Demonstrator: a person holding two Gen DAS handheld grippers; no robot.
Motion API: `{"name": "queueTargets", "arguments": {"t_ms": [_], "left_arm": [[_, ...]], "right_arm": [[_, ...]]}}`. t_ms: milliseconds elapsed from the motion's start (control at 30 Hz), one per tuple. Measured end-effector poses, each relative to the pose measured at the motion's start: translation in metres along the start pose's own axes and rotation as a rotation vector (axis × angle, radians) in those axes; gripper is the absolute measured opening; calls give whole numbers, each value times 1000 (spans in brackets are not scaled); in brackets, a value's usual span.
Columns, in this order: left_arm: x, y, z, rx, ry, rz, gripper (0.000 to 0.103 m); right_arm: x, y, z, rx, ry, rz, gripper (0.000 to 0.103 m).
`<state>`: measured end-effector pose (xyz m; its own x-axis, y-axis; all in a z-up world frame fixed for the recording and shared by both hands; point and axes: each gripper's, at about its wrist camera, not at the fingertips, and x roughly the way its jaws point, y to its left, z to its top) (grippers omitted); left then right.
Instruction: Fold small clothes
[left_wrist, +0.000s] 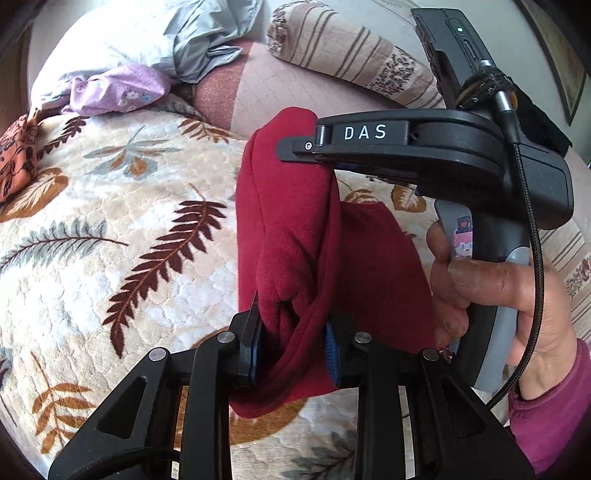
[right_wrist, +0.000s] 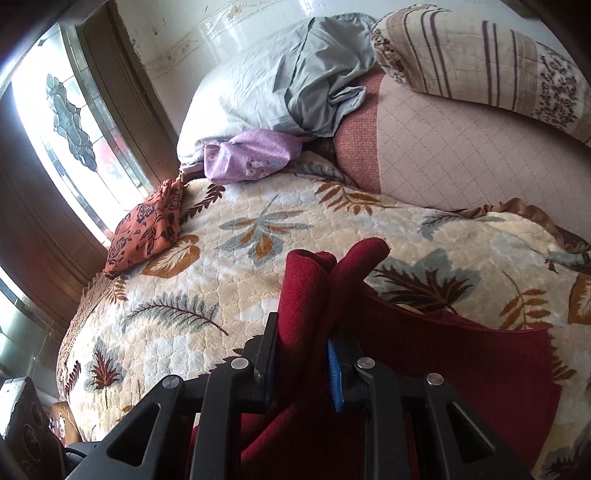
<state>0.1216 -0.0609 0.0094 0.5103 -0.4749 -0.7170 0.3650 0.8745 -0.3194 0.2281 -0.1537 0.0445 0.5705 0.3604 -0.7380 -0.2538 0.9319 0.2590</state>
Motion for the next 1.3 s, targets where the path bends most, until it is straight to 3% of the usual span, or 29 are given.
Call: {"name": "queueTargets", "arguments": {"t_ms": [500, 667, 733, 800, 833, 1033, 1300], "left_arm": [[63, -104, 1, 120, 98, -79, 22], [78, -102, -5, 127, 127, -58, 22], [72, -100, -10, 134, 124, -52, 22], [68, -97, -15, 135, 125, -56, 22], [67, -96, -16, 129, 131, -66, 22], [57, -87, -24, 113, 174, -114, 22], [28, -63, -29, 89, 144, -123, 22]], "right_arm": [[-79, -126, -24, 170, -79, -96, 12], [-82, -170, -49, 315, -55, -18, 13], [-78, -181, -60, 365, -17, 45, 22], [-70, -184, -73, 382, 8, 71, 60], [-65, -183, -79, 385, 8, 74, 67], [-22, -185, -101, 475, 56, 198, 70], [9, -163, -95, 399, 74, 190, 73]]}}
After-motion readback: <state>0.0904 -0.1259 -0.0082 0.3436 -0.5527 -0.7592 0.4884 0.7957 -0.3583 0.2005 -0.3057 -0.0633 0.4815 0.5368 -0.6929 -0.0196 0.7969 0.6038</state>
